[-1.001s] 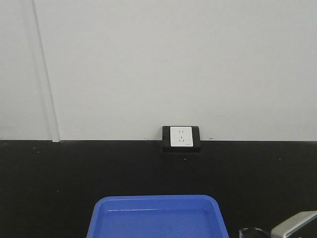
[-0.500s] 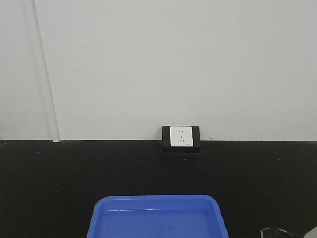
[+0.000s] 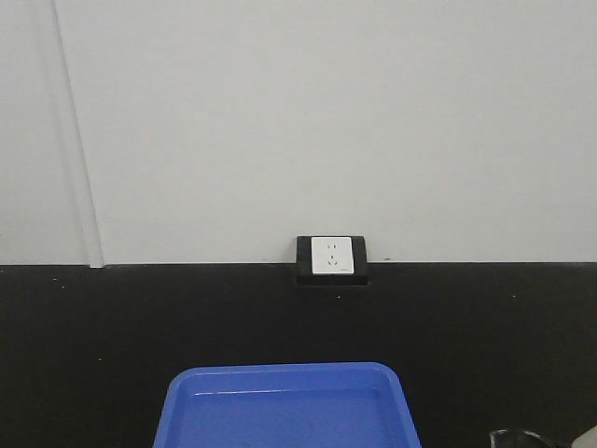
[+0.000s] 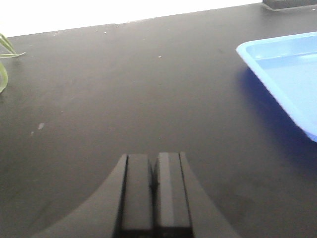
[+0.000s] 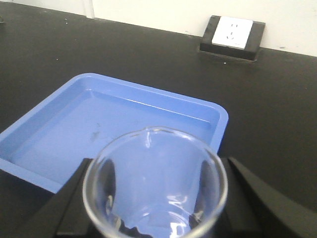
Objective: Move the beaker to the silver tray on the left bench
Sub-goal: 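Lift the beaker out of the blue tray with the right gripper, then hold the beaker in the right gripper while driving to the silver tray bench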
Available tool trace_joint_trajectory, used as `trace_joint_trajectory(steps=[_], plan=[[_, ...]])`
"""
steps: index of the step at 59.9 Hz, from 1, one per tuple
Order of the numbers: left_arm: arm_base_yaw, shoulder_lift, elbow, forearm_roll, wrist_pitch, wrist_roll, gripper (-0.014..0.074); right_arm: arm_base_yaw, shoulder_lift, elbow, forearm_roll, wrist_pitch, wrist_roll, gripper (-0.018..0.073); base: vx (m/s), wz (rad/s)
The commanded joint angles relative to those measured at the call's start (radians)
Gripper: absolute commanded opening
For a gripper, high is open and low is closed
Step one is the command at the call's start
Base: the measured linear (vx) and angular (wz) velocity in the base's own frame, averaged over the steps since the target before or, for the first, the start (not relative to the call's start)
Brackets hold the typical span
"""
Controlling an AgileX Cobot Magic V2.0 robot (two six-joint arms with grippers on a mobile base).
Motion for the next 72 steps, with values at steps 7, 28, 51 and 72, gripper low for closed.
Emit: trace_joint_trajectory(steps=[7,28,51,72], plan=[[-0.006,-0.008,0.020,-0.003,-0.075,-0.002,0.0001,0.000,-0.008,-0.031,-0.006,-0.074,-0.004,-0.0013,-0.07,-0.17],[-0.006,-0.008,0.020,-0.003,-0.075,-0.002,0.0001,0.000,-0.008,-0.031,-0.006,-0.074,-0.004,-0.0013,-0.11,-0.31],[-0.006,-0.008,0.020,-0.003,-0.075,-0.002,0.0001,0.000,-0.008,-0.031,-0.006,-0.074,-0.004,-0.0011,-0.17,-0.25],[-0.006,-0.008,0.020,-0.003,-0.075,-0.002,0.0001,0.000,-0.008,-0.031,-0.006,-0.074,-0.004,-0.0011,-0.26,0.14]])
